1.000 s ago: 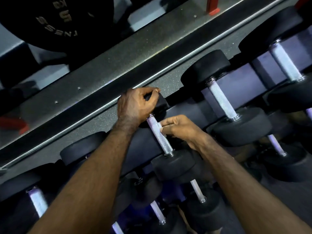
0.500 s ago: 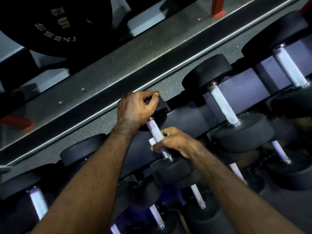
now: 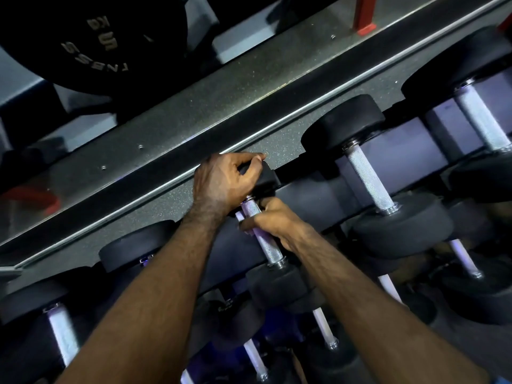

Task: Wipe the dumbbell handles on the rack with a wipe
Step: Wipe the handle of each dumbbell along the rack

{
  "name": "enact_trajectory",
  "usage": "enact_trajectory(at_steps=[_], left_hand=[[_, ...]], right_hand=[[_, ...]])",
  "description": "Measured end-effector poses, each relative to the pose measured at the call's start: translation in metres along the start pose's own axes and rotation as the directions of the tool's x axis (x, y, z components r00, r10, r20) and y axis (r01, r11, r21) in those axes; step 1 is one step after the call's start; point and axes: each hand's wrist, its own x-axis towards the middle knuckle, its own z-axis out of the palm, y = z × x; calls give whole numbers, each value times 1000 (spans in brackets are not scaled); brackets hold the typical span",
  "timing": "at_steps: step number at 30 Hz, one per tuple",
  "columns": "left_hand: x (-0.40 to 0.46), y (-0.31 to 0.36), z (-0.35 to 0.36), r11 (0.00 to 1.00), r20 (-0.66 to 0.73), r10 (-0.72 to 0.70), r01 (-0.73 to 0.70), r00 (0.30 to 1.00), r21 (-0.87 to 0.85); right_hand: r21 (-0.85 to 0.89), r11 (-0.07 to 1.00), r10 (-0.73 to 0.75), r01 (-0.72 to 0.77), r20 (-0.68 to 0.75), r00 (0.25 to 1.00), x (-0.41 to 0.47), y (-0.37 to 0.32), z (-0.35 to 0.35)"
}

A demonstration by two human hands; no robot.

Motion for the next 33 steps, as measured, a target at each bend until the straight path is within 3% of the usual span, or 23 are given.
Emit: enact_trajectory(at_steps=[4, 9, 14, 19, 24, 29, 33], left_hand=[[1, -1, 2, 1000, -2, -4, 4, 1000, -3], [0, -1, 2, 1000, -3, 8, -8, 1000, -5], [1, -1, 3, 1000, -6, 6, -6, 1000, 11], [1, -1, 2, 1000, -3, -7, 7, 1000, 4], [1, 0, 2, 1000, -7, 3, -3, 1000, 10], [0, 1, 1, 1000, -4, 0, 0, 1000, 8], [0, 1, 1, 1000, -8, 1, -1, 1000, -2]], right_hand=[[-170, 982, 103, -83, 111, 989, -17, 22, -8], [10, 1000, 9, -9, -7, 1000, 2, -5, 4], [-221, 973, 84, -71, 50, 995, -18, 21, -9], [-24, 999, -34, 34, -15, 999, -4, 6, -1], [-214, 975, 66, -57, 36, 997, -18, 24, -13], [-8, 999, -38, 38, -16, 999, -6, -1, 1], [-252, 967, 54, -46, 26, 998, -25, 19, -11]])
